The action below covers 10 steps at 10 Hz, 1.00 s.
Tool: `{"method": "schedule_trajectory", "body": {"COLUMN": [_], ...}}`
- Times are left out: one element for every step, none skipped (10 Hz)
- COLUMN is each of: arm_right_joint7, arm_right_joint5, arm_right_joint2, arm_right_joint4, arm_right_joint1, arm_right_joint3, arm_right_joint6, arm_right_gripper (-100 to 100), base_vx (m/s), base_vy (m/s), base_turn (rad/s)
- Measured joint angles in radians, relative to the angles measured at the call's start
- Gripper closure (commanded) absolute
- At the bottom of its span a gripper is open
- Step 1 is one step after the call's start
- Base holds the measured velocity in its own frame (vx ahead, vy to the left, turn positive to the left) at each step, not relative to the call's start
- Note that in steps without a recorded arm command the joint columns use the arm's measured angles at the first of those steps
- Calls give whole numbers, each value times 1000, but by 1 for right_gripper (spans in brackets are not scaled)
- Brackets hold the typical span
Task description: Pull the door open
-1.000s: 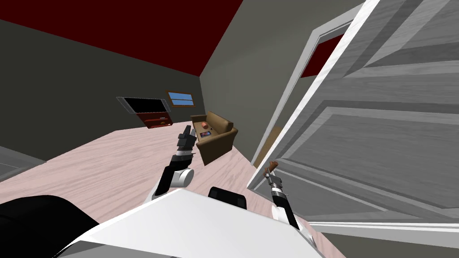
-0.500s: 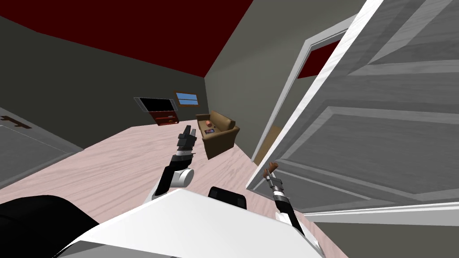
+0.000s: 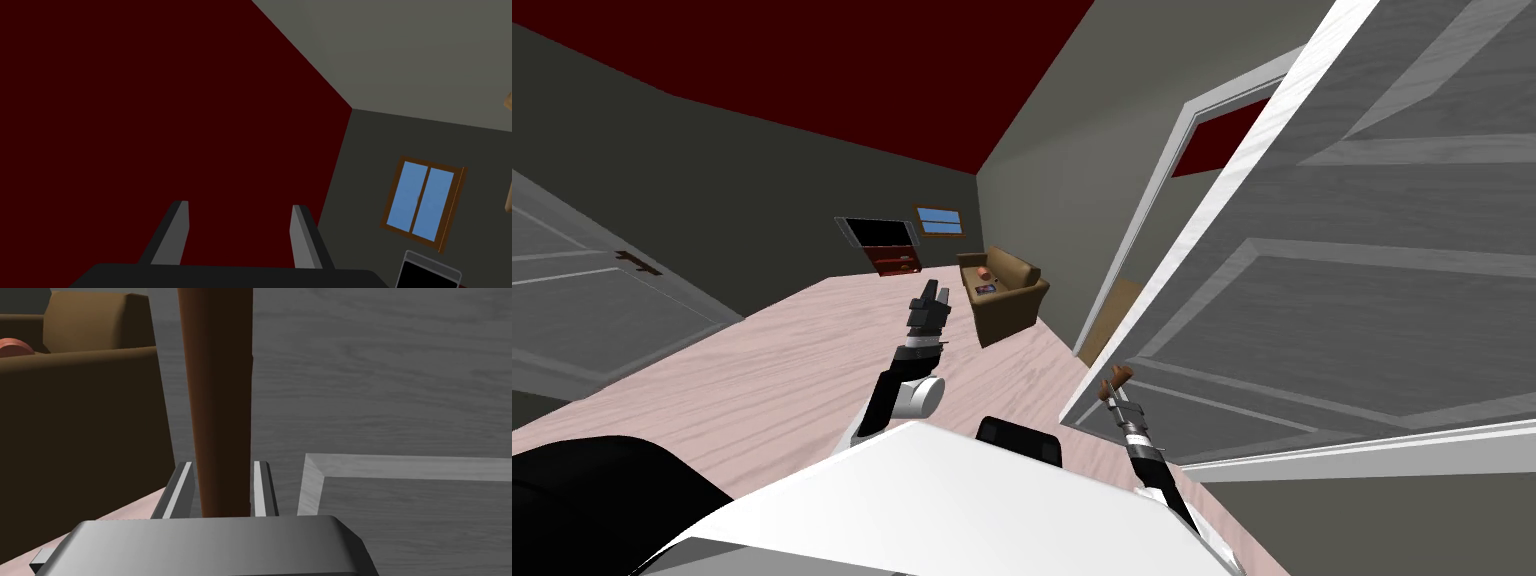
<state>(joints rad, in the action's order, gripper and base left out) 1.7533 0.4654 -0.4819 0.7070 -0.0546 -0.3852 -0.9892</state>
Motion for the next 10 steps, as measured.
{"method": "schedule_trajectory", "body": {"arm_right_joint7": [11,26,39,48,50,53,60,64,72,81], "arm_right_joint5": [-5,-13,-20,-25,-27,-28,-30,-31,-35,-38], "arm_right_joint2": [-12,-19,-26,-39,-40,-48,-52,-59,-64,-73], "arm_right_joint4": [9,-4,-9,6,8,10,-1,6,-3,-5], "arm_right_joint1": [-11,-12,-16,-29,-32,-38,-36,-44,-47,-53], "arm_right_joint3": [-11,-26,-40,-50,-53,-56,-60,-65,-73,-81], "arm_right_joint6": [-11,-28,-42,-49,-49,-56,-71,-79,-95,-110], "arm_right_gripper": [100,100,100,100,100,100,100,100,100,100], "base_vx": [-200,-190,-201,-92,-130,-180,-165,-186,-210,-196], "base_vy": [-84,-97,-59,-16,-17,-46,-71,-87,-82,-74], "base_turn": [78,87,100,24,118,120,107,145,135,130]}}
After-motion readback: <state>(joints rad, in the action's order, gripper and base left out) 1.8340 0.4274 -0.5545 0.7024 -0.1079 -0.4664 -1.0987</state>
